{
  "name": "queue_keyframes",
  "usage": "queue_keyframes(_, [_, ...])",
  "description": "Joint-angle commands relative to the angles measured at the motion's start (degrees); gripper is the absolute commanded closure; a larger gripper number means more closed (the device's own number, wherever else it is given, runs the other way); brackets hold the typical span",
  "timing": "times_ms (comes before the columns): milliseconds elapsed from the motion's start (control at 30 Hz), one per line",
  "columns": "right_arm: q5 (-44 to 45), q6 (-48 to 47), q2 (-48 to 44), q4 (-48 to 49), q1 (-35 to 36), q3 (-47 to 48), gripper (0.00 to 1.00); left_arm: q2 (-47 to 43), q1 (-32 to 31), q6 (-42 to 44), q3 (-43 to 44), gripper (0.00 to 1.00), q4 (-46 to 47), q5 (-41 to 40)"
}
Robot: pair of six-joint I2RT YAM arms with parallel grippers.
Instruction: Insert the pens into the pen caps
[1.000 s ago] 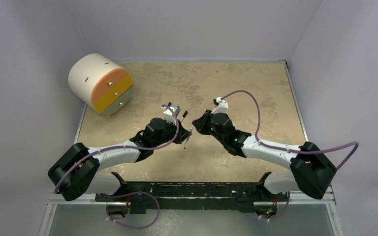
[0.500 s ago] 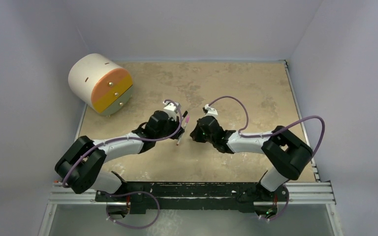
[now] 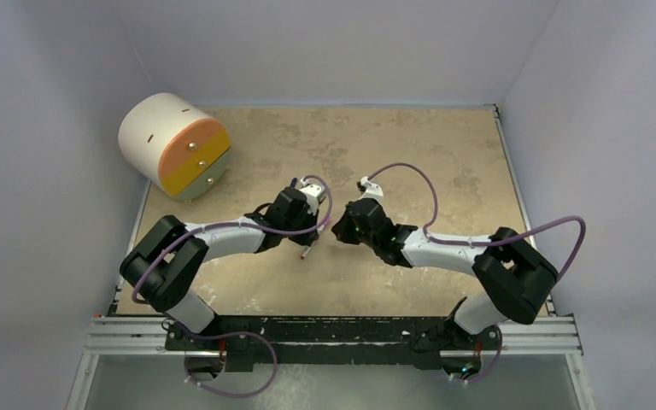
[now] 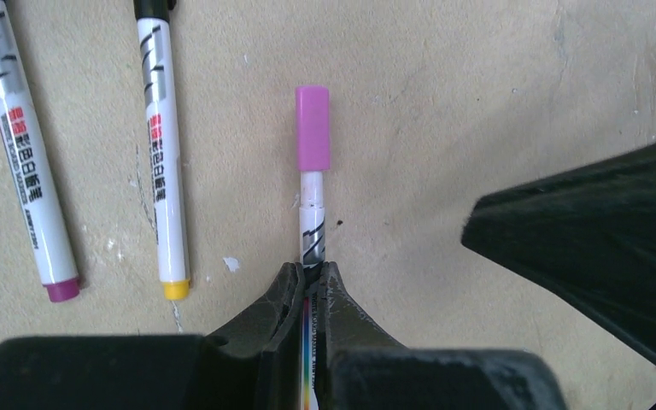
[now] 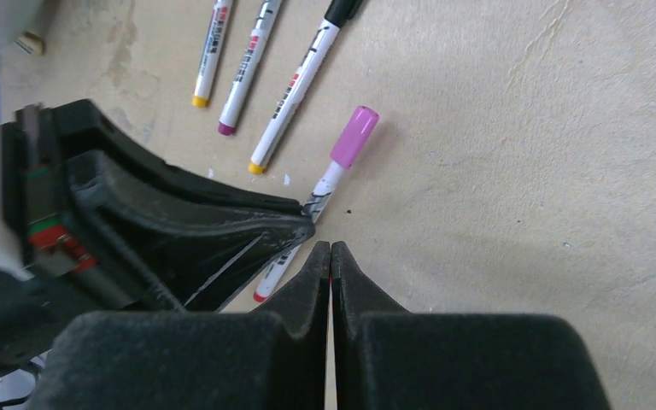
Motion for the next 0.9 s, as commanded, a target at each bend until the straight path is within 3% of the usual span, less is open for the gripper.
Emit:
queue_keyframes(0, [3.2,-0.2,-3.6,-2.0,-0.1,-1.1,1.0,1.8,0.2,3.8,5.2,1.0,-2.9,0.6])
queue_keyframes(867, [4.3,-3.3,-7.8,-4.5,-1.4,-1.5,1.0,12.2,0.4,9.6,17.3,1.0,-12.2,-8.0])
